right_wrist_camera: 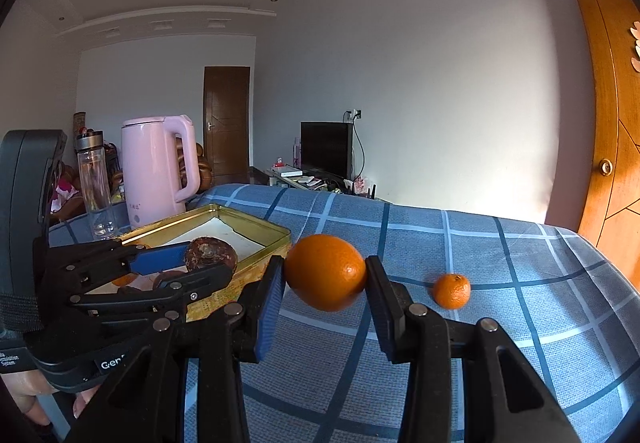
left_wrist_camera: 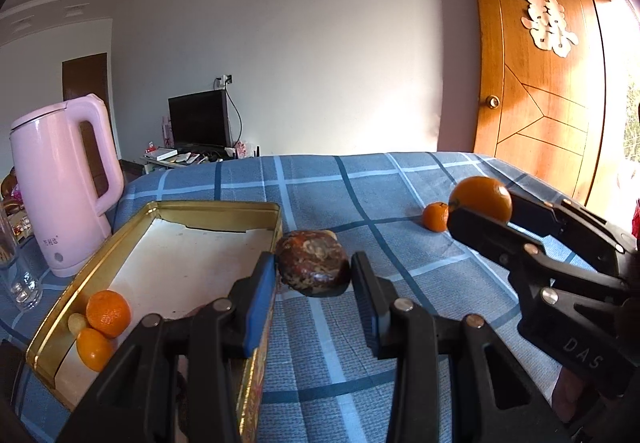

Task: Organize fruits
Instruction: 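Carry the brown fruit and orange in both tools over the gold tray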

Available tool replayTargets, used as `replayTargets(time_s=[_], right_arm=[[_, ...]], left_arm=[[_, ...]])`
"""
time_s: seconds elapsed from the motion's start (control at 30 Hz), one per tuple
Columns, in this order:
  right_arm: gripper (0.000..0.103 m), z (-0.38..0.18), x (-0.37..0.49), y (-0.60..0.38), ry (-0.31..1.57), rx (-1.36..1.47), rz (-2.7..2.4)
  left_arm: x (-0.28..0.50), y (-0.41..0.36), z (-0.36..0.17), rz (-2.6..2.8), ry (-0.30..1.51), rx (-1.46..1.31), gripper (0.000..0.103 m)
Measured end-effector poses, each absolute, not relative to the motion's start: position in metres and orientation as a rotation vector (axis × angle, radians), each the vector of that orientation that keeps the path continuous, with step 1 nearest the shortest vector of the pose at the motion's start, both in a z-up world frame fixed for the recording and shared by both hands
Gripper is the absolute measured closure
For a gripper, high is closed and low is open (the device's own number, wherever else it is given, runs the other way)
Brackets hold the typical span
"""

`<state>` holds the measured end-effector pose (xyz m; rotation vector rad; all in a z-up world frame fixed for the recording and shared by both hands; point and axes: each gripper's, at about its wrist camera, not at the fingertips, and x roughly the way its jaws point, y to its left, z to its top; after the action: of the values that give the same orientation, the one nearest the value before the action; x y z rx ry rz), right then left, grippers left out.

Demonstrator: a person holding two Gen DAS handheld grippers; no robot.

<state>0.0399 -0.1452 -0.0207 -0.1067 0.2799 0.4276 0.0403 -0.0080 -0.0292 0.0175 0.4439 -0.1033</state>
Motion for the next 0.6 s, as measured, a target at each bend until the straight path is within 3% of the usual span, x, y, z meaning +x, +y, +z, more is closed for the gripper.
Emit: replayTargets(time_s=[0.6], right_arm=[[0.061, -0.009, 0.039, -0.092, 0.276, -0.141, 0.529]], left_arm=[[0.03, 0.05, -0.02, 0.011, 0.435, -0.015, 0.062]])
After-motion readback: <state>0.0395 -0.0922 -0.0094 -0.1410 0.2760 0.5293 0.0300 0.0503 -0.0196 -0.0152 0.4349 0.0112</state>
